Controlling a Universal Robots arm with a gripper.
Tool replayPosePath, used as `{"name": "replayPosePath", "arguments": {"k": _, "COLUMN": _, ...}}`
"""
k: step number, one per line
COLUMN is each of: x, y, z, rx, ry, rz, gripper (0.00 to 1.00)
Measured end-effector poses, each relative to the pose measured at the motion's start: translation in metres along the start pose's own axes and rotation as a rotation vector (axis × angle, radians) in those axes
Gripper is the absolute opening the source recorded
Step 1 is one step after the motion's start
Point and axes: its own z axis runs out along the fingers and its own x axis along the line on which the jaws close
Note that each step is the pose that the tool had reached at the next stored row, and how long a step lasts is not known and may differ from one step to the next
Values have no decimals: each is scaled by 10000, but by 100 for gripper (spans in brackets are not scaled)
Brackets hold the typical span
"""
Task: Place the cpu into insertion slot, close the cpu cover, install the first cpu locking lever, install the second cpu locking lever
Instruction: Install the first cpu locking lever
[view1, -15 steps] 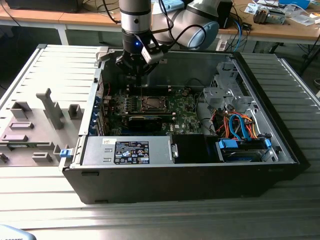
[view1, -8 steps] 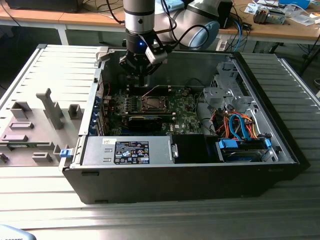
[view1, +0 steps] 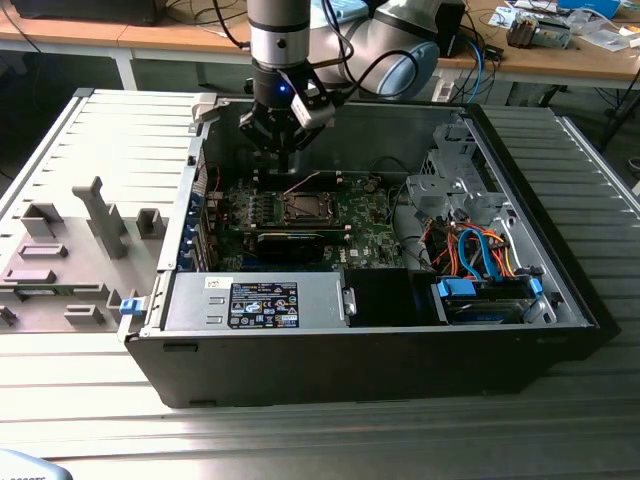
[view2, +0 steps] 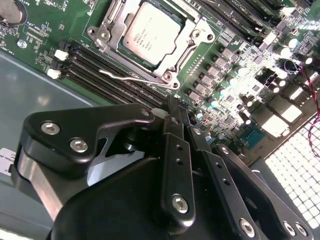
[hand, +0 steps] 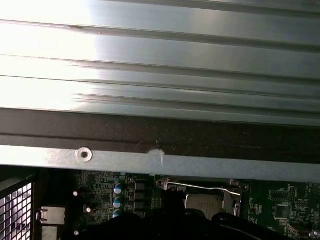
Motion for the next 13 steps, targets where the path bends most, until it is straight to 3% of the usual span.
{"name": "replayPosePath", "arguments": {"k": 13, "x": 2, "y": -6, "z": 49, "rx": -20, "ry": 1, "rz": 77, "gripper": 11}}
